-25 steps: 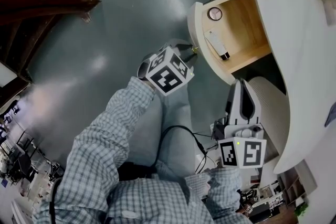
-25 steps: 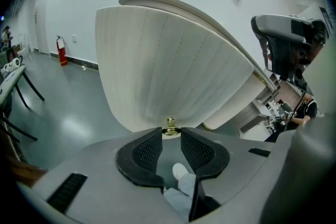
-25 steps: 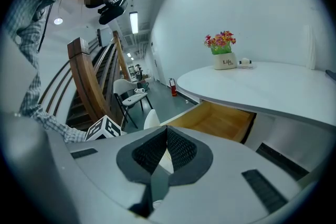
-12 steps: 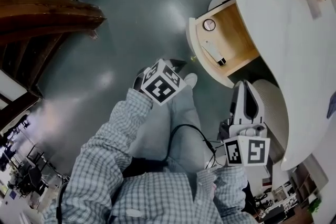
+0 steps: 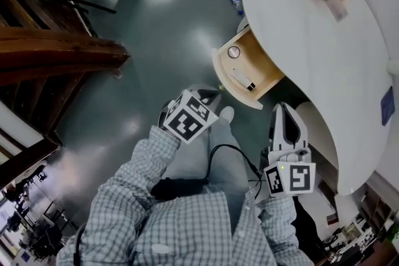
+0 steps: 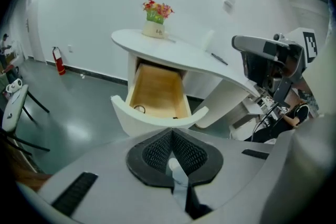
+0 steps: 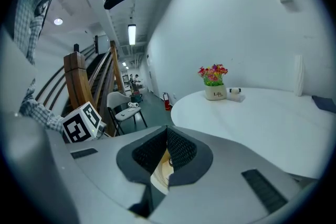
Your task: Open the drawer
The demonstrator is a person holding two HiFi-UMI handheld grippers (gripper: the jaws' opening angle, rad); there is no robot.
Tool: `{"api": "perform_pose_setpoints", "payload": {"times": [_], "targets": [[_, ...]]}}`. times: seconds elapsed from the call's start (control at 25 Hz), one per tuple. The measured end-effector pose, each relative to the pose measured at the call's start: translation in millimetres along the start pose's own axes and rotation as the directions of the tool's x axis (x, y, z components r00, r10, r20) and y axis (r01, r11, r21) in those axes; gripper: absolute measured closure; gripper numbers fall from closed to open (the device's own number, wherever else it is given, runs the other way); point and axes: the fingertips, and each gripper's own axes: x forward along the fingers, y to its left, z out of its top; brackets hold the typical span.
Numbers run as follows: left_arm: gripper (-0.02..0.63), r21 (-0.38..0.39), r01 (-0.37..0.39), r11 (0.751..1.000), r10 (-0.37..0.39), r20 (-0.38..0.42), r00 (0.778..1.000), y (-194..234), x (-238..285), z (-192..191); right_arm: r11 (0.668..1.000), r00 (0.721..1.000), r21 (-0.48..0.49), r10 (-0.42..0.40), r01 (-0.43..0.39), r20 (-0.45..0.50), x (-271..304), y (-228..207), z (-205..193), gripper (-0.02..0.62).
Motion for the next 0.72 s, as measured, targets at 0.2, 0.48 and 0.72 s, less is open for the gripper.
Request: {"api": "perform_pose_setpoints", "payload": {"times": [0.2, 0.48, 0.72], "targets": [[0.600, 0.046, -0.003, 0.999, 0.000, 0.055, 0.999, -17, -31, 37, 1.000, 0.999, -0.007, -0.020, 0.021, 0.032, -15, -4, 23, 0.586], [0.600, 0.098, -0.004, 0.995, -0.016, 0.199, 0.980, -34, -75, 97, 0.999, 0.996, -0.021, -0.036, 0.038, 0.088, -26, -9, 53, 0.586], [0.600, 0.161, -0.045, 0.986, -0.010, 0.326, 0.945, -45, -117, 136, 0.999, 0.992, -0.041, -0.027, 0.032, 0.121, -33, -7, 79, 0.586]]}}
